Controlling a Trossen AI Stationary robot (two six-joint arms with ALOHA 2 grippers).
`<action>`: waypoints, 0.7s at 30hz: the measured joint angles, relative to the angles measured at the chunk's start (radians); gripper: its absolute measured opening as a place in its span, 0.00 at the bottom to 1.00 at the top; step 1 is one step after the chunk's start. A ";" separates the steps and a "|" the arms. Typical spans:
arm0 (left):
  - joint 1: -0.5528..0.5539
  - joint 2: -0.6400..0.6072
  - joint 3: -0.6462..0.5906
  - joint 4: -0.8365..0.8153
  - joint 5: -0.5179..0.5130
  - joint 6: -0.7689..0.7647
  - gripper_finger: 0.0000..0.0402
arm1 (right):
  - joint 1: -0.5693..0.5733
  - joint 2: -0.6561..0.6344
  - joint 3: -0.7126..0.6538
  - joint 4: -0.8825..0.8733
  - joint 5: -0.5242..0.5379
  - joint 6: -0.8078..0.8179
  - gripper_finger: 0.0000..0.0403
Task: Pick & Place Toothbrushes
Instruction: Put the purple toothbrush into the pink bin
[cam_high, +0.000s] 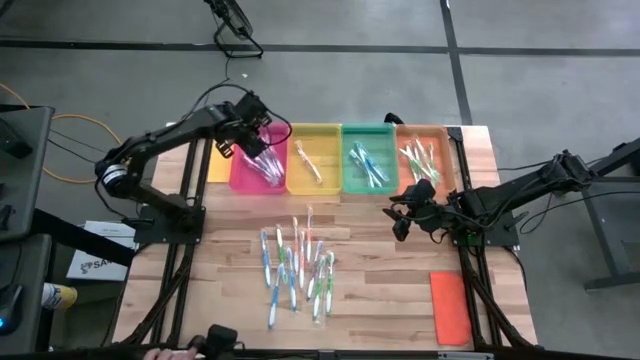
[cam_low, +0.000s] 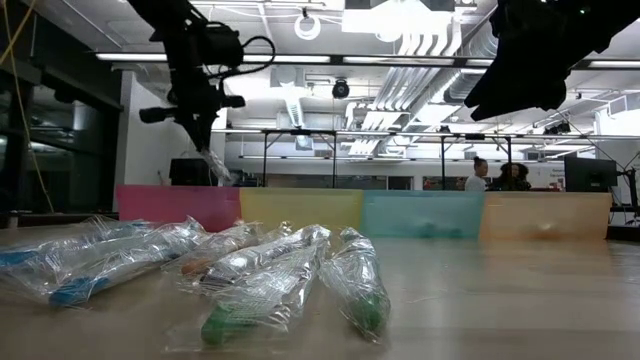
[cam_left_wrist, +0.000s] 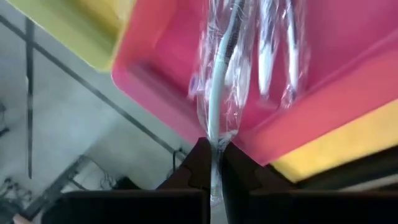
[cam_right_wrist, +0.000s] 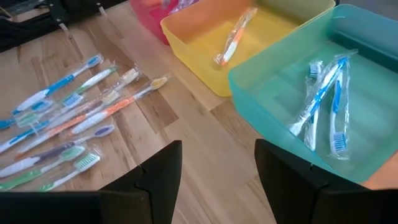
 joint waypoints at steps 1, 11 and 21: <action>0.002 0.012 0.000 0.003 -0.010 0.003 0.01 | 0.000 0.000 0.000 0.004 -0.001 0.000 0.49; 0.003 0.141 0.000 0.102 -0.048 0.174 0.01 | 0.000 0.000 0.000 0.030 0.001 0.001 0.49; 0.002 0.214 0.000 0.136 -0.061 0.260 0.22 | 0.000 0.000 0.000 0.033 0.001 -0.003 0.49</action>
